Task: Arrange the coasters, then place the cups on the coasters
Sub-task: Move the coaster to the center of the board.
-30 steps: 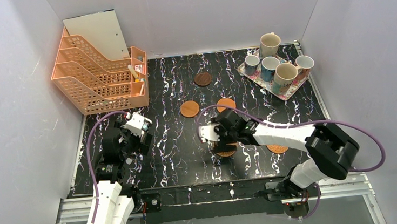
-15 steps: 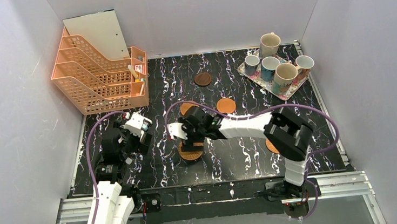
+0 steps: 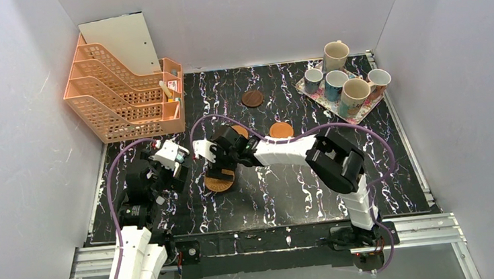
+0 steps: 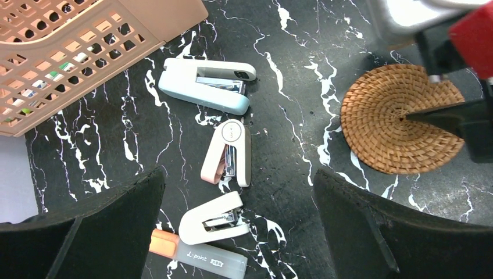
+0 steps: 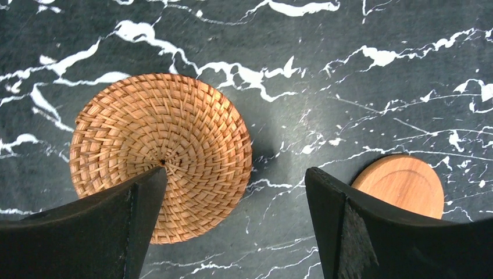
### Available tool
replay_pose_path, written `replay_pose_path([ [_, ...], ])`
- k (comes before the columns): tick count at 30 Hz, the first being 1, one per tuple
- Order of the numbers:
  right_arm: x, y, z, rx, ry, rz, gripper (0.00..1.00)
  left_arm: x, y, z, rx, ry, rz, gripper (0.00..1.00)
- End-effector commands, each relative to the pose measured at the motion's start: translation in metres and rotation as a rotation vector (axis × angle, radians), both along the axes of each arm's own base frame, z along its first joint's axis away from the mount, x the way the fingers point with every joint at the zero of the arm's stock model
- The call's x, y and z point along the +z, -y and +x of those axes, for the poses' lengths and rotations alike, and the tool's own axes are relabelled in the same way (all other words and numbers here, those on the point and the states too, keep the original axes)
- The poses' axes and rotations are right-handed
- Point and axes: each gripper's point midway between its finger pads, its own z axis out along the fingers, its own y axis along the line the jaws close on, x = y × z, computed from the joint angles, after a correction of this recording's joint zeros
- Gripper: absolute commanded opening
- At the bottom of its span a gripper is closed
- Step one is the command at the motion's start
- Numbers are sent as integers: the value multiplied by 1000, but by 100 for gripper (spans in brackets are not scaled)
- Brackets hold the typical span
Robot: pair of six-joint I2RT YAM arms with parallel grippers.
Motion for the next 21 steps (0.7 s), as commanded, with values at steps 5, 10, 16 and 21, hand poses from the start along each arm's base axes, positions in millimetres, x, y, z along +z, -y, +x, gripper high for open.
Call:
replay_pose_path([
  [5, -33, 24, 18, -91, -19, -121, 98, 1, -2, 0, 10, 11, -6, 98],
  [10, -32, 26, 20, -82, -8, -126, 98, 0, -1, -1, 5, 8, -8, 98],
  [16, -35, 29, 23, -85, -1, -145, 98, 1, -2, -1, 7, 12, -7, 98],
  [21, -32, 28, 12, -48, -52, -143, 98, 1, -2, -1, 7, 11, -9, 98],
])
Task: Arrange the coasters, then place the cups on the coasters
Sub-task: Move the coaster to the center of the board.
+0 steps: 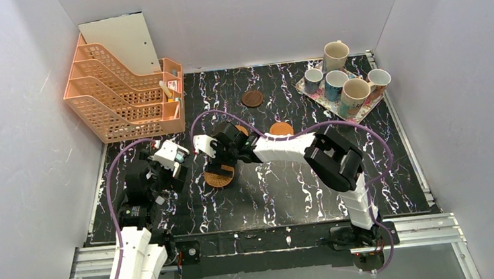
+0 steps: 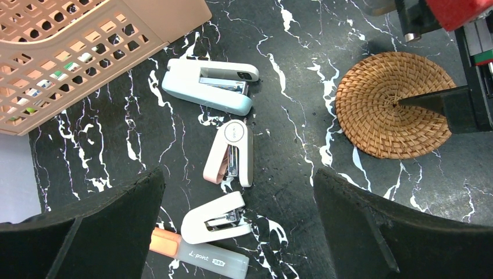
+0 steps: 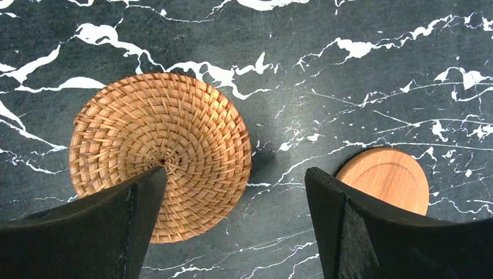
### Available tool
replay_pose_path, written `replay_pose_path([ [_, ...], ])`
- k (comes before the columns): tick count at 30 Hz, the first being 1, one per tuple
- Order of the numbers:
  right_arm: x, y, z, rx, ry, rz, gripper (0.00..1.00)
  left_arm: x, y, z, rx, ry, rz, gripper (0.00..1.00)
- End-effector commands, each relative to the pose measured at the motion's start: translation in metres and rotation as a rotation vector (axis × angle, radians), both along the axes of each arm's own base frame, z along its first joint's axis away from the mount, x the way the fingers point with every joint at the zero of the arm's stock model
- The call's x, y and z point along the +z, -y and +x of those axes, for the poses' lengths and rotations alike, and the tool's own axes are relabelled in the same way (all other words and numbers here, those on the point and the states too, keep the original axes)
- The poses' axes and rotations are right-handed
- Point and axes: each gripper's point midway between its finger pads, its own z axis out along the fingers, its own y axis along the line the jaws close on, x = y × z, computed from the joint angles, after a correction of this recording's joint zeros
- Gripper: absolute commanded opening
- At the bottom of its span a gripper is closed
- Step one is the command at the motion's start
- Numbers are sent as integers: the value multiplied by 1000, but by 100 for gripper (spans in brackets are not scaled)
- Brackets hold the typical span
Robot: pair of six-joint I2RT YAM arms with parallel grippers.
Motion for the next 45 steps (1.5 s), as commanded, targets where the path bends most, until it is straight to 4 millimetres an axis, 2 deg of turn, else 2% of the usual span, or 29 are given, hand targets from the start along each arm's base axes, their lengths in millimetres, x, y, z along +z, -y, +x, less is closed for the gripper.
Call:
replay_pose_path([
  [1, -32, 28, -10, 14, -74, -142, 98, -1, 0, -1, -1, 4, -8, 98],
  [7, -30, 25, -22, 38, -131, -121, 98, -1, 0, -1, -2, 2, -7, 98],
  [23, -23, 13, -38, 52, -182, -101, 98, -1, 0, -1, -1, 3, -8, 98],
  [34, -15, 4, -30, 18, -161, -91, 98, 0, -1, -1, 3, 6, -8, 98],
  [38, -15, 1, -18, -17, -120, -98, 98, 1, -1, -1, 3, 7, -8, 98],
  [45, 10, -6, -4, -44, -71, -75, 98, 1, -2, -1, 7, 9, -8, 98],
])
